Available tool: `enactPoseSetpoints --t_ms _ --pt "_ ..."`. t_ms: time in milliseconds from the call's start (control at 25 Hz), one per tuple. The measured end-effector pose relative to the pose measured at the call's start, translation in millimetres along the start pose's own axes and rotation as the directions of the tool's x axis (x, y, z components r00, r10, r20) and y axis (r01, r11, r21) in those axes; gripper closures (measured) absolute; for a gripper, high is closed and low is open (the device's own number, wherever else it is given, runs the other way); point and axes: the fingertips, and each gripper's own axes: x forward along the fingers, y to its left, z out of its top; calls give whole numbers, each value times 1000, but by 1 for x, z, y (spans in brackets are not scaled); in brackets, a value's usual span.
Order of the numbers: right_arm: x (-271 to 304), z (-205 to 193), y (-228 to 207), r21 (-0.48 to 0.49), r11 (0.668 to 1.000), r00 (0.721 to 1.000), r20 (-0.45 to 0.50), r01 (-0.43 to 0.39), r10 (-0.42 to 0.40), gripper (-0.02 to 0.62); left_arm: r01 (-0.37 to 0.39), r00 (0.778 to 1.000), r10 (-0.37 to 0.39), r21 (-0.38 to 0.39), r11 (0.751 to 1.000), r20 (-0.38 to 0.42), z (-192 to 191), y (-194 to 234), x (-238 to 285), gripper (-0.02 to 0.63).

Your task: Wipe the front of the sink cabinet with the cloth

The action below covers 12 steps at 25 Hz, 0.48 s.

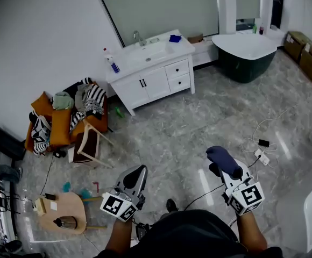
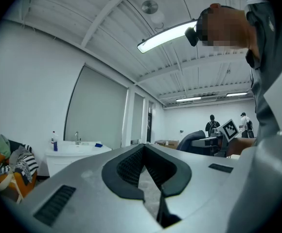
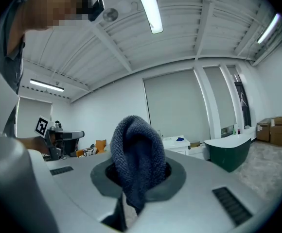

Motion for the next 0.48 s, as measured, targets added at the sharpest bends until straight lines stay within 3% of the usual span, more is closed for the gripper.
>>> enactPoseSetpoints --t_ms 160,480 --pt "33 16 26 -4 1000 1000 6 20 -20 557 28 999 -29 14 1000 29 5 41 3 603" --pt "101 34 59 -24 996 997 9 82 -82 557 82 996 -86 114 990 36 2 116 3 601"
